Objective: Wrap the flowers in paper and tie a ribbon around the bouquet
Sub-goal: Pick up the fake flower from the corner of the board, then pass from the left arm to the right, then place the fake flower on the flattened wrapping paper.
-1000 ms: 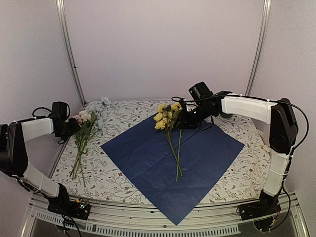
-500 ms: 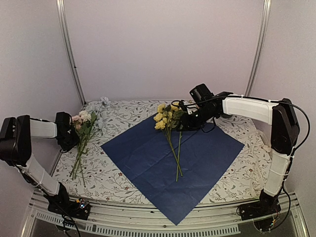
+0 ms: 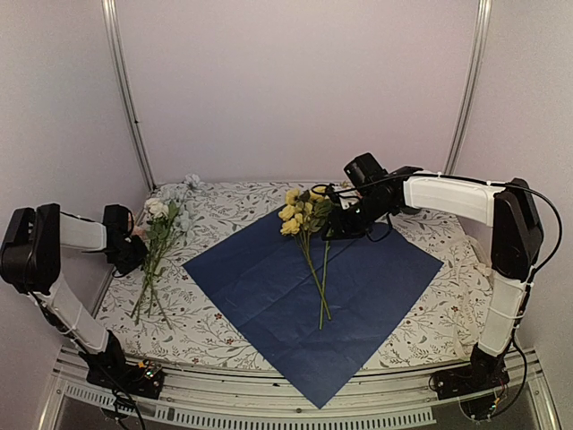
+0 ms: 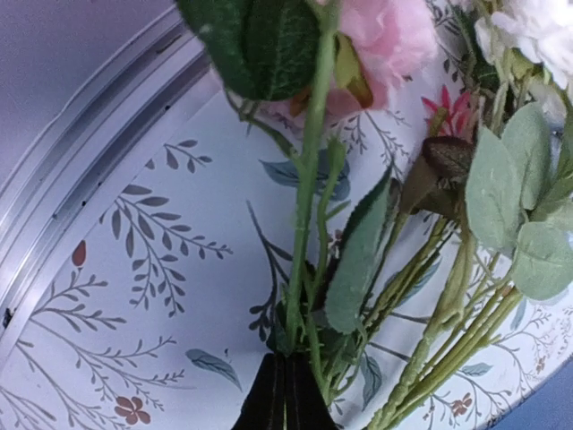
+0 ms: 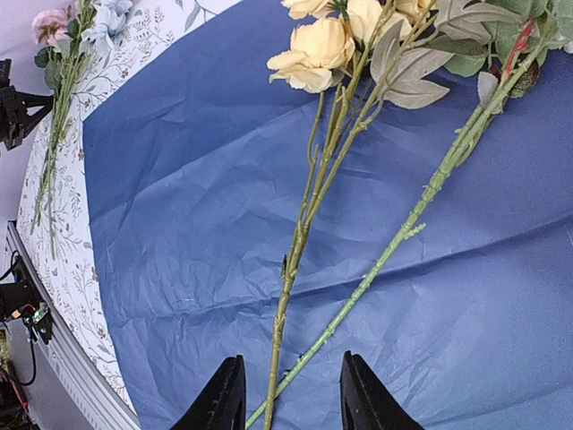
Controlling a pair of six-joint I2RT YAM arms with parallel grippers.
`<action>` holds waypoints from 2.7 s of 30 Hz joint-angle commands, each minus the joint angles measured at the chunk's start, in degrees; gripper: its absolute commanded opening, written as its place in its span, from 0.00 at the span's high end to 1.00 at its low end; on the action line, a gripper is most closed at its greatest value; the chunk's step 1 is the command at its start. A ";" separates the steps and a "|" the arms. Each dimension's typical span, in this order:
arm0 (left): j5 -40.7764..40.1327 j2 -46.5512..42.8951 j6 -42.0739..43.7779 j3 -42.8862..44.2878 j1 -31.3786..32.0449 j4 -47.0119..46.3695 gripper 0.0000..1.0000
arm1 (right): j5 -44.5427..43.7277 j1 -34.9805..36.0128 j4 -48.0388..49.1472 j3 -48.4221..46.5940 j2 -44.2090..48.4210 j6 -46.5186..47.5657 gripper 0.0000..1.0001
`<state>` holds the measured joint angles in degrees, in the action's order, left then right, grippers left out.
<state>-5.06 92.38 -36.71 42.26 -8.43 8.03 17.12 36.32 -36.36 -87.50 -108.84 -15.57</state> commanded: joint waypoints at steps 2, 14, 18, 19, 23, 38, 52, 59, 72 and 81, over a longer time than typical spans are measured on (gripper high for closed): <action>-2.37 -5.65 -1.21 -0.97 -0.29 2.13 1.00 | -1.47 -0.27 -1.69 -1.00 0.89 0.39 0.62; -11.78 -37.46 3.99 -2.62 10.25 -1.26 1.00 | 3.42 0.00 1.35 -2.60 4.66 0.73 0.61; -3.52 -44.51 4.25 -4.44 19.89 -13.76 1.00 | 12.88 2.77 11.43 -2.29 7.83 1.83 0.61; -2.40 -45.14 3.53 -4.53 22.63 -16.91 1.00 | 14.54 4.22 13.96 -2.84 8.11 2.20 0.61; 5.86 -43.96 2.75 -4.25 32.08 -30.20 1.00 | 25.37 9.53 22.90 -6.43 6.47 3.56 0.58; 14.98 -22.52 2.67 2.21 53.47 -61.36 1.00 | 30.35 14.50 43.27 -6.48 2.74 -5.70 0.31; -8.68 -22.11 7.96 8.73 53.25 -27.91 0.14 | 23.08 5.89 34.01 1.26 6.55 -13.90 1.00; -18.48 -13.78 3.64 13.06 43.64 6.32 0.12 | 17.34 0.95 10.46 1.75 -2.68 -12.28 1.00; -13.48 -12.90 1.75 4.00 25.16 7.22 0.23 | 5.35 -2.96 2.97 -3.28 -8.39 -8.61 0.60; -7.92 -4.77 0.49 1.29 11.40 3.16 0.46 | 3.05 -2.92 0.00 -2.09 -1.65 -5.58 0.58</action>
<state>-16.43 84.31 -35.51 45.12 6.22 12.19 21.50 33.61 -35.18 -90.56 -115.20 -23.20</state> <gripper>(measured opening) 0.606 0.420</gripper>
